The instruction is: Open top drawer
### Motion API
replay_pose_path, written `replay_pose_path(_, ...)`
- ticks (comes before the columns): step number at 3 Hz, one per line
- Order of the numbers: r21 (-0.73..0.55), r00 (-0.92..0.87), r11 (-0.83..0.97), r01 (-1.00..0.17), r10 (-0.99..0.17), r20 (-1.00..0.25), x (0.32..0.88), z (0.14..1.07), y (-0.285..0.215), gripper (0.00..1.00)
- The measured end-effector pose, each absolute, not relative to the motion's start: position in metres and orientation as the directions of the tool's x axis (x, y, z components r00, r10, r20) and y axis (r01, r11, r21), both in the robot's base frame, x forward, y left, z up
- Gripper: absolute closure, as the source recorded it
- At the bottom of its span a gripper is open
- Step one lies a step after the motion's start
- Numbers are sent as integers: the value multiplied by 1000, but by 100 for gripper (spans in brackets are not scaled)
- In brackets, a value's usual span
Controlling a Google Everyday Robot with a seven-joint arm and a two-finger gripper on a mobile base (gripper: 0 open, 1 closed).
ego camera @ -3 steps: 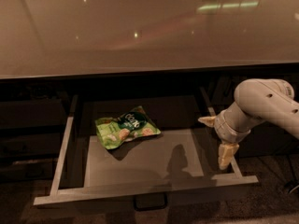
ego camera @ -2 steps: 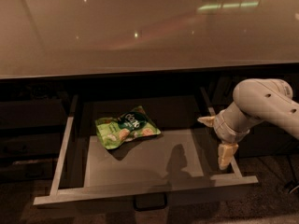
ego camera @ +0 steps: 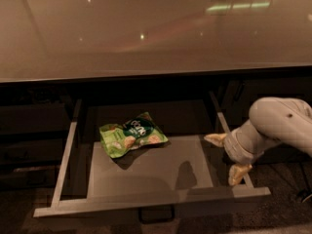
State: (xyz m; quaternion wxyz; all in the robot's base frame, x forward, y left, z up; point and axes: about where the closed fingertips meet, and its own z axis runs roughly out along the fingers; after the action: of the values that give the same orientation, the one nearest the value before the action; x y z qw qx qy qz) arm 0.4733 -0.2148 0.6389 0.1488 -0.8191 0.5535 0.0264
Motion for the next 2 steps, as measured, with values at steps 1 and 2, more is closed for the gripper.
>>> replay_pose_path(1,-246,432,-384,-890,-883,-185,415,622,-222,0)
replay_pose_path(2,-246,431,-383,-890,-883,-185,415,622,-214,0)
